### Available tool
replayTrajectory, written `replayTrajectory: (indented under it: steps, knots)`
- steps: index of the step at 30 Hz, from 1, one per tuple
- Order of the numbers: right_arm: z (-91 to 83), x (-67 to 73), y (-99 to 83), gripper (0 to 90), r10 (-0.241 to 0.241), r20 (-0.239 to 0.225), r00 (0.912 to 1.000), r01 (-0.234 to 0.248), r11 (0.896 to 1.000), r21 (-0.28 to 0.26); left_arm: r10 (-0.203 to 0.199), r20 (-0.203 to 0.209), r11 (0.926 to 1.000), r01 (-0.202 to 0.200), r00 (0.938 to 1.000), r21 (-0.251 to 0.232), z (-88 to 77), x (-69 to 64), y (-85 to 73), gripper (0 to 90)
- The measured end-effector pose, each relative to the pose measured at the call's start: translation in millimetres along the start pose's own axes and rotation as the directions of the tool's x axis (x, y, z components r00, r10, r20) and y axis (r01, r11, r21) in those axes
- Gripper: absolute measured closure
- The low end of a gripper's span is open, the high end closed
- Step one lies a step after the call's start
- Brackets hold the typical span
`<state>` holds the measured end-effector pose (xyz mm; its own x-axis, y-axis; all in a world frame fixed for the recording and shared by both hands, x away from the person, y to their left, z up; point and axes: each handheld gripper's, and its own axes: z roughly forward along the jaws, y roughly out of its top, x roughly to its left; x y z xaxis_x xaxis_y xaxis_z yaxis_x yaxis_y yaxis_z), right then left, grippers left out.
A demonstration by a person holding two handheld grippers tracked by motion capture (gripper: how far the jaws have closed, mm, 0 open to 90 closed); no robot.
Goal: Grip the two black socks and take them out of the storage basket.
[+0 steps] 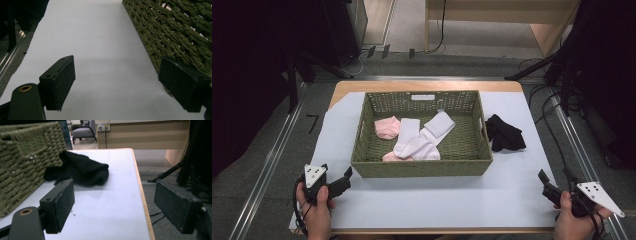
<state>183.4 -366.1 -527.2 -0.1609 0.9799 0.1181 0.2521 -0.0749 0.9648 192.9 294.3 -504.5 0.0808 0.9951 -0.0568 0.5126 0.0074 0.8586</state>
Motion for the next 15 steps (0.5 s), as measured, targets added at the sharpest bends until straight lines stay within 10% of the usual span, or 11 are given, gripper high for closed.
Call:
replayTrajectory:
  steps: [15]
  knots:
    - [8.1,3.7,2.5,14.9,-0.027,0.039,0.9989,0.024,0.996,0.082,-0.063,0.020,0.9975,0.064,0.9978,-0.031,-3.7,6.6,-1.5,15.4]
